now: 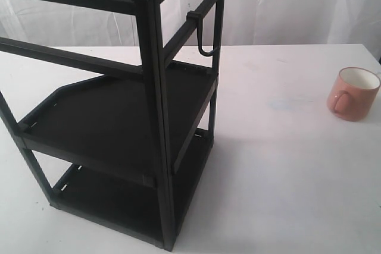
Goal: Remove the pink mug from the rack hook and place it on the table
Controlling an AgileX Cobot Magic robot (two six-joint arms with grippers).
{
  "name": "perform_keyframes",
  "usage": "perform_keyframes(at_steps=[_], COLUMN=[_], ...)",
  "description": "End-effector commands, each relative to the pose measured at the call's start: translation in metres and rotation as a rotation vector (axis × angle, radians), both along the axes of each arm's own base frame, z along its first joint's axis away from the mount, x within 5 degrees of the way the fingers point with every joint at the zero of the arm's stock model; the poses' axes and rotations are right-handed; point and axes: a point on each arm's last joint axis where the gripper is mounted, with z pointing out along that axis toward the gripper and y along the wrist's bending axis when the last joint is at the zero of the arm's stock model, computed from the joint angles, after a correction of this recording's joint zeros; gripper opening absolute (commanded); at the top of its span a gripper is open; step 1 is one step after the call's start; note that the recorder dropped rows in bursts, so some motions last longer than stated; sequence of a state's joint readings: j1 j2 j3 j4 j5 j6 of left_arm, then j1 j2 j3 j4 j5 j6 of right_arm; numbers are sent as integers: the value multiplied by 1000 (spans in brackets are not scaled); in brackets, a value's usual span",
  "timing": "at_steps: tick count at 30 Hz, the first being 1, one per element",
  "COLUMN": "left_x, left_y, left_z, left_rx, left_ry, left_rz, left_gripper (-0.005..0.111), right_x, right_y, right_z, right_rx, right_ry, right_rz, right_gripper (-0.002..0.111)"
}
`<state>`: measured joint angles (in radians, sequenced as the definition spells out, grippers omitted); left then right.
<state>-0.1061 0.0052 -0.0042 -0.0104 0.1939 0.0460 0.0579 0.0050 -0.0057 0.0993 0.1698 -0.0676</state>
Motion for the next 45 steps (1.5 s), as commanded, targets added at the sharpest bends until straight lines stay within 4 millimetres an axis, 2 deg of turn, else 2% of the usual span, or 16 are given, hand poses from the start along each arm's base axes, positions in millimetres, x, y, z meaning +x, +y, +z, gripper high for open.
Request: perform_keyframes(at_steps=[1, 45], left_x=[0, 0], left_y=[0, 0], left_z=[-1, -1], left_rx=[0, 0], left_ry=[-1, -1], left_rz=[0, 0], left_gripper=[0, 0], right_x=[0, 0], right_y=[0, 0], right_z=[-1, -1], right_rx=[-1, 18], right_ry=[-9, -8], right_rz=[2, 0], right_gripper=[0, 0])
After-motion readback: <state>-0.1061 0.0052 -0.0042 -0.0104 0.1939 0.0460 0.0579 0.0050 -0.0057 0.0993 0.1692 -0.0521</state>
